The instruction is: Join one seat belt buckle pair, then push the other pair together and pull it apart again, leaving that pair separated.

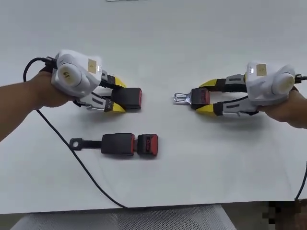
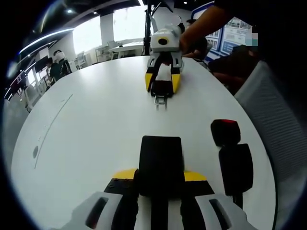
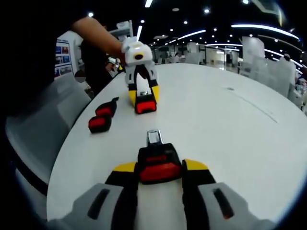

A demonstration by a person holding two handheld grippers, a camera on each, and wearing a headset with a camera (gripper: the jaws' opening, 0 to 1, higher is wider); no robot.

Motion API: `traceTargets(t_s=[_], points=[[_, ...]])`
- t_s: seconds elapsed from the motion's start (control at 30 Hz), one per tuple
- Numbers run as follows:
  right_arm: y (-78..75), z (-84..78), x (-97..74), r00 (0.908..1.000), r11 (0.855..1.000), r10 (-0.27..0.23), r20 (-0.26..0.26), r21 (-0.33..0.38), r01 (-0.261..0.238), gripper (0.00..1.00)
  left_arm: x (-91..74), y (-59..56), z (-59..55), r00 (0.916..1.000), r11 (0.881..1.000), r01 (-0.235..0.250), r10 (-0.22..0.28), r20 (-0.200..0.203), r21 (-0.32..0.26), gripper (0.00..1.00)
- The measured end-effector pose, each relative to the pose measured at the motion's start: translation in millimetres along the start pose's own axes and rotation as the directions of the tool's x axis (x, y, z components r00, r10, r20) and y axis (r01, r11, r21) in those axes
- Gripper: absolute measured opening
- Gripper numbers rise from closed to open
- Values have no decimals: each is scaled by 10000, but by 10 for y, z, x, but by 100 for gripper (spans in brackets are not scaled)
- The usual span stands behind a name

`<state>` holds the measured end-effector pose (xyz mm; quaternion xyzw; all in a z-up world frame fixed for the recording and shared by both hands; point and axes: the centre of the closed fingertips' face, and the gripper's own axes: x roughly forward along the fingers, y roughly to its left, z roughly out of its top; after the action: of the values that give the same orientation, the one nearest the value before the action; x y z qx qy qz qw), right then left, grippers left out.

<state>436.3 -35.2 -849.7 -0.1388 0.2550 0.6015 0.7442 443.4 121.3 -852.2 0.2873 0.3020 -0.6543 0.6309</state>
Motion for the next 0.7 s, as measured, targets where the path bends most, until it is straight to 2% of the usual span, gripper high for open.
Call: traceTargets(t_s=[0.7], points=[[172, 308, 481, 9992, 9999, 26, 388, -135, -21, 36, 0, 9, -8, 9998, 10000, 72, -71, -190, 30, 34]])
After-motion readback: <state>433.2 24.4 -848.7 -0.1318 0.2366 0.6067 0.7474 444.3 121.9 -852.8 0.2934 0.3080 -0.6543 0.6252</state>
